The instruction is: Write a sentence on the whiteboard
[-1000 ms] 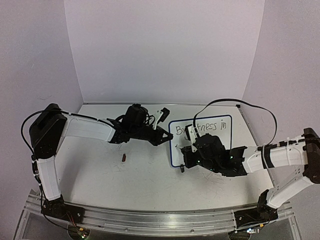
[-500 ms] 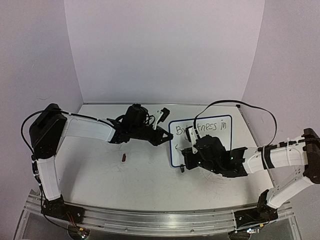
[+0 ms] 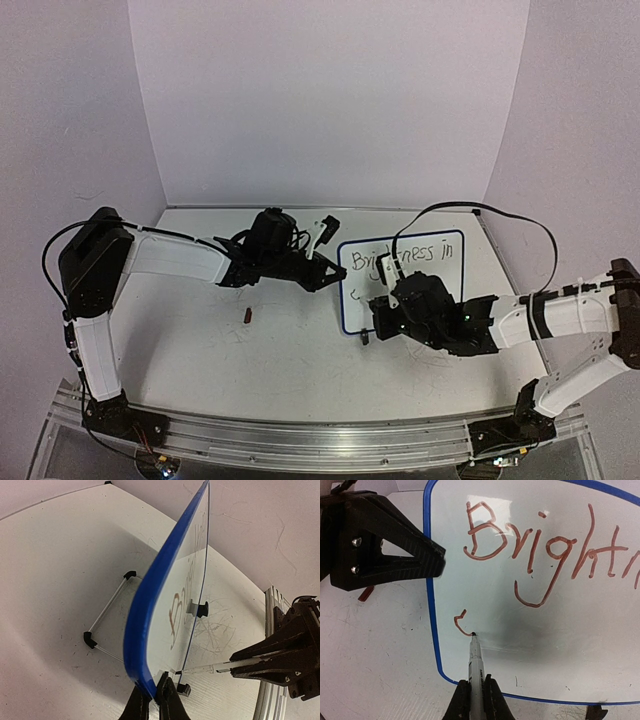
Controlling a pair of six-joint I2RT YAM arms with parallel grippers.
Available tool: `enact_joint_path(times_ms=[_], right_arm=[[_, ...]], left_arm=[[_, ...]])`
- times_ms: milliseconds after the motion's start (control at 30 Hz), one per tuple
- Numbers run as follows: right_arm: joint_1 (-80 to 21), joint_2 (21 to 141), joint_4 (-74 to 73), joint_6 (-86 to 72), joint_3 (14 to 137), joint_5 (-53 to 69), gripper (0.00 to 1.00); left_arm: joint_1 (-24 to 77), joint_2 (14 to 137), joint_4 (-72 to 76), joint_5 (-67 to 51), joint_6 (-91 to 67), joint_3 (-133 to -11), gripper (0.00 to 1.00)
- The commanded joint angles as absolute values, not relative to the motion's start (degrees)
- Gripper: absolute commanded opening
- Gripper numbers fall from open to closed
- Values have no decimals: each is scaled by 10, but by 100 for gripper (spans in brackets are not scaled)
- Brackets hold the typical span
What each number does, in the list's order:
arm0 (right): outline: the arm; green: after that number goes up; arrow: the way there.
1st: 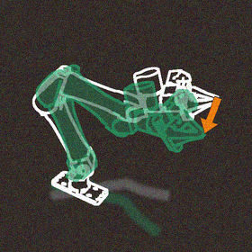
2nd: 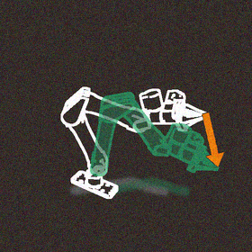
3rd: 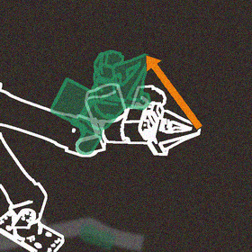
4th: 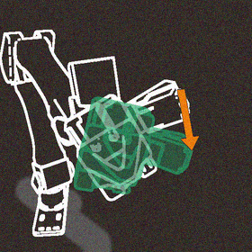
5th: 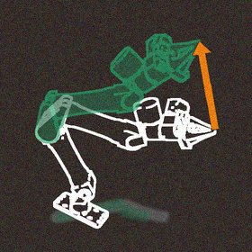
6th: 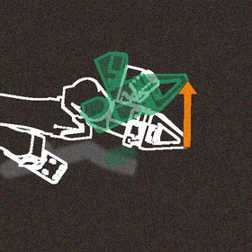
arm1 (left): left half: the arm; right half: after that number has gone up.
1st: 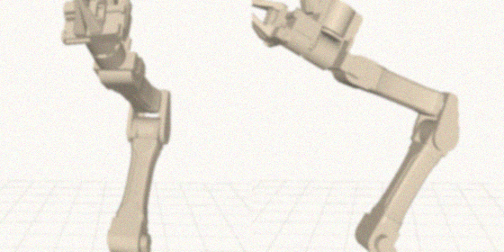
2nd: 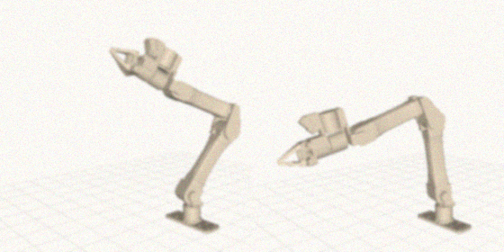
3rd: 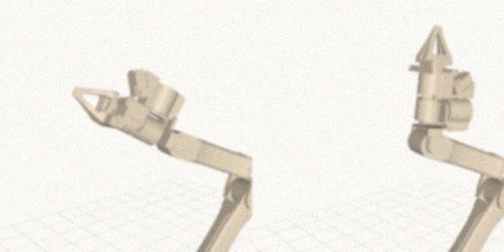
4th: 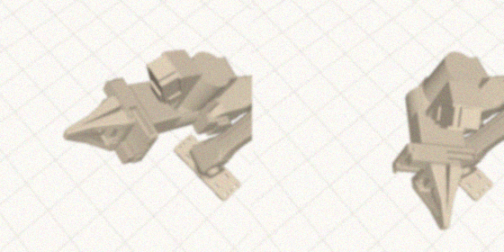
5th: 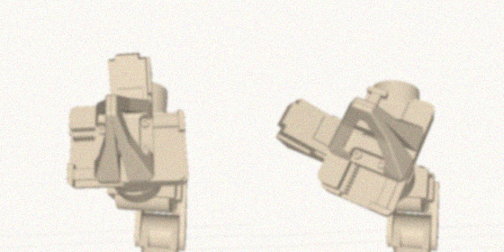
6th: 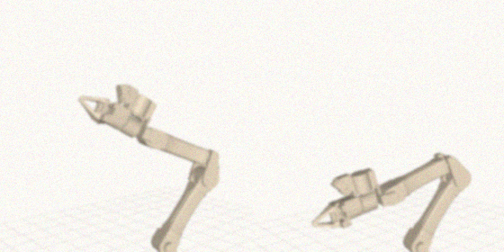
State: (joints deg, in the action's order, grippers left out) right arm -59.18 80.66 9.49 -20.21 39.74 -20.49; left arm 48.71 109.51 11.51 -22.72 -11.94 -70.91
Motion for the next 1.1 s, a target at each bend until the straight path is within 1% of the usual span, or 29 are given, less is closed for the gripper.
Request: enact_joint_path(times_ms=[0,433,1067], right_arm=[[-587,805,120,-197,422,-246,0],[-580,807,123,-184,438,-254,0],[-583,796,88,-210,397,-201,0]], left_arm=[[484,1094,37,-159,-78,-697,0],[485,1093,38,-161,-77,-693,0],[484,1093,38,-159,-77,-693,0]])
